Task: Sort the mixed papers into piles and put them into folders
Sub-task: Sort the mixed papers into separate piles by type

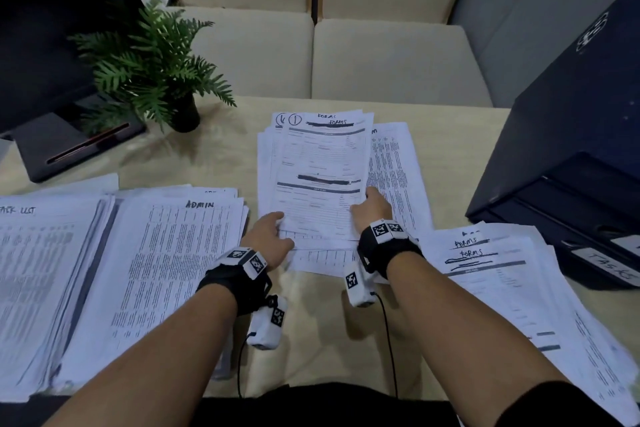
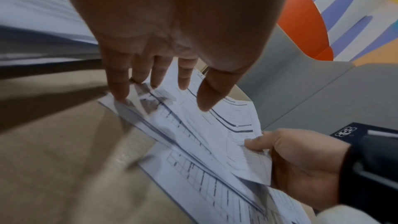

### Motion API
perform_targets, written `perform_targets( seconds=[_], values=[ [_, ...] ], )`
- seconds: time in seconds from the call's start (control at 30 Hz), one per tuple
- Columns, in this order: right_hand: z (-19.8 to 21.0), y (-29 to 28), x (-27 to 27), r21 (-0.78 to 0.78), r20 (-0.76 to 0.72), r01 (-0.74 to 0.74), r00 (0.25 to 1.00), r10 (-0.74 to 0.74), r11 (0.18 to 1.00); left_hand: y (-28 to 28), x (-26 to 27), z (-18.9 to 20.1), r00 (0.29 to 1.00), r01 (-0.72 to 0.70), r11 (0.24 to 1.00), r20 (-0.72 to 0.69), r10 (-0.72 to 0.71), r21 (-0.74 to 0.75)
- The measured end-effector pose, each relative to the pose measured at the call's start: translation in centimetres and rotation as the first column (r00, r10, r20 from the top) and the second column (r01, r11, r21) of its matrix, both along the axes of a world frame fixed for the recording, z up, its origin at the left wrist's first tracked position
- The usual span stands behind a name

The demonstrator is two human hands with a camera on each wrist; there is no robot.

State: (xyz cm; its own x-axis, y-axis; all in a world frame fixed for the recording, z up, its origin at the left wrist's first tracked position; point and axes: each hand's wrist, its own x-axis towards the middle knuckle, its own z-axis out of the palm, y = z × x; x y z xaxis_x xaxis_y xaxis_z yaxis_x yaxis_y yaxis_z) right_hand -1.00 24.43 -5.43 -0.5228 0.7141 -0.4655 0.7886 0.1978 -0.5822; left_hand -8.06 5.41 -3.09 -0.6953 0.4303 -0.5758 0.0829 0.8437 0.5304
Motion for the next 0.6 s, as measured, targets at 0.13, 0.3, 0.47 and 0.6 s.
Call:
perform_targets(
  seconds=[0.13,0.3,0.47,0.6],
  values=[
    [0.9,-0.2,1.5,-0.077,-0.143,0.051,0.988,-0.061,0.996,-0.7,0.0,-0.1,0.998,-0.07,0.993,0.006,0.07,0.094],
    [1.6,-0.3,5.5,-0.324,-0.372,0.131,0.893,-0.254,0.937,-1.6,-0.1,0.3,0.959,-0.282,0.911,0.089,0.267,0.3],
    [2.0,-2.4,9.6,-0.466,-0.412,0.089,0.859,-0.305,0.88,-3.5,0.4,1.6,0.905,-0.423,0.794,0.255,0.341,0.437],
    [2.2,-5.5,10.7,-0.457,-0.423,0.064,0.862,-0.28,0.887,-6.9,1.0,2.4,0.95,-0.311,0.836,0.134,0.281,0.451]
  ],
)
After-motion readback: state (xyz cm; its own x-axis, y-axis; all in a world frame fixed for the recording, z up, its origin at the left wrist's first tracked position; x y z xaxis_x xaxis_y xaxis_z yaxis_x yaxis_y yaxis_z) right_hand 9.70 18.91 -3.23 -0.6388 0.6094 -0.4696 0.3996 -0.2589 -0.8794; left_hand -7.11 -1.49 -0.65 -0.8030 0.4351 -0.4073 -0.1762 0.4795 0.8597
